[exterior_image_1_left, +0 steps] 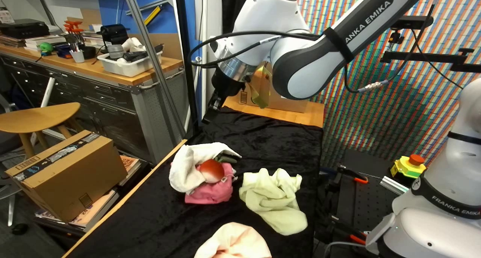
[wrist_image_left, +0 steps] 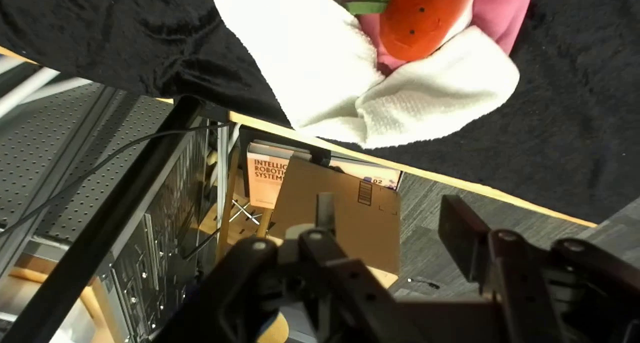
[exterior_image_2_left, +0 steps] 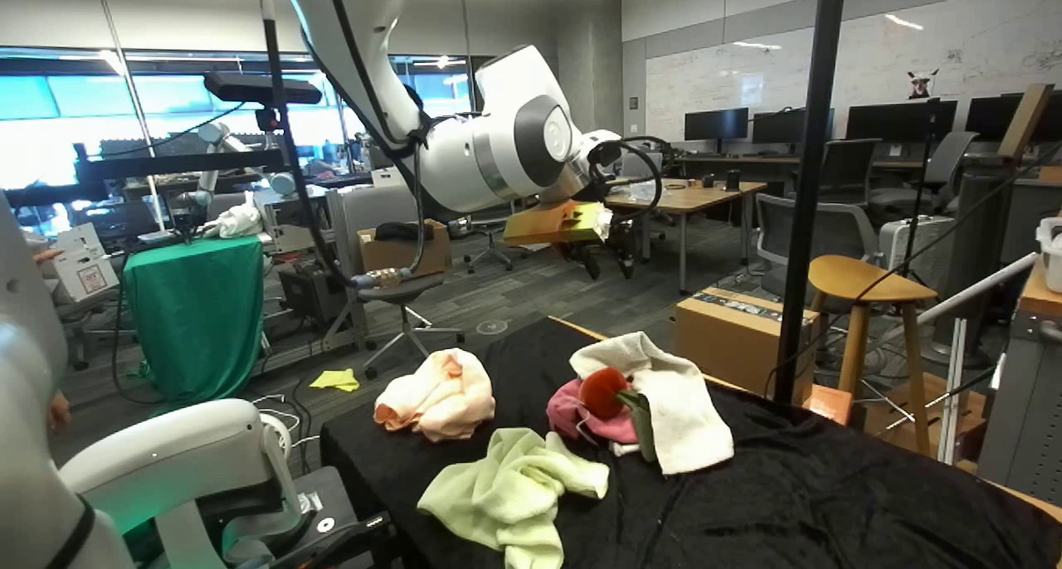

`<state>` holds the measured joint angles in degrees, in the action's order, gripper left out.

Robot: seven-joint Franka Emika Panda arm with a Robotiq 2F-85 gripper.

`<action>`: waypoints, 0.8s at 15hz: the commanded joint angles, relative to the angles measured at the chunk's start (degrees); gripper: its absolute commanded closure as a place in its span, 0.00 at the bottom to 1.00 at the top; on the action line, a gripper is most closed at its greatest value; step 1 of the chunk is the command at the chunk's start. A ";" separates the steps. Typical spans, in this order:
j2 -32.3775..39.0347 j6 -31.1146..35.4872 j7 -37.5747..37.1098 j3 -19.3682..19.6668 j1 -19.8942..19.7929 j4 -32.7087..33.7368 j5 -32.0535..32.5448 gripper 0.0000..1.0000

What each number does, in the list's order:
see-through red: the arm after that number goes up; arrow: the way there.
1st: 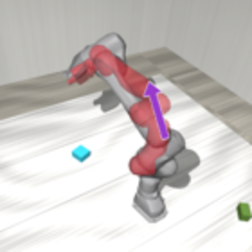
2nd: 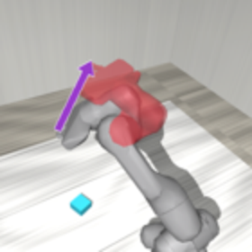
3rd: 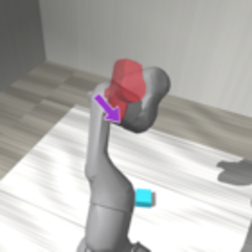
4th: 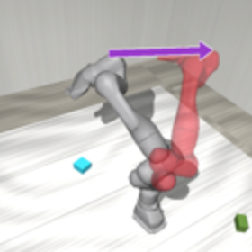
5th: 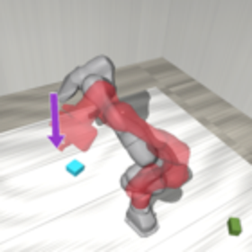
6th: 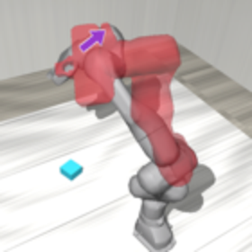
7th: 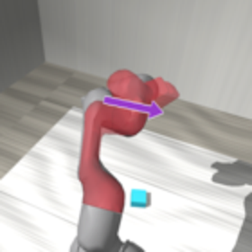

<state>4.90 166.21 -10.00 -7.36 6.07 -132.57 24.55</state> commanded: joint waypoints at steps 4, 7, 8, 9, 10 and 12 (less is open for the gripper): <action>-1.64 -17.13 4.00 -1.00 1.21 0.39 -9.68 0.00; -1.03 -24.17 3.04 -0.81 1.66 0.33 -12.75 0.00; -0.71 -25.62 2.09 -0.71 1.81 0.20 -12.89 0.00; -0.12 -26.80 1.70 -0.85 2.02 0.03 -13.37 0.00; 0.35 -27.74 1.07 -0.84 2.15 0.03 -13.73 0.00; 0.97 -28.59 -0.15 -0.99 2.54 -0.55 -15.08 0.00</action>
<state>5.23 139.41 -8.37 -8.20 7.68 -132.96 11.72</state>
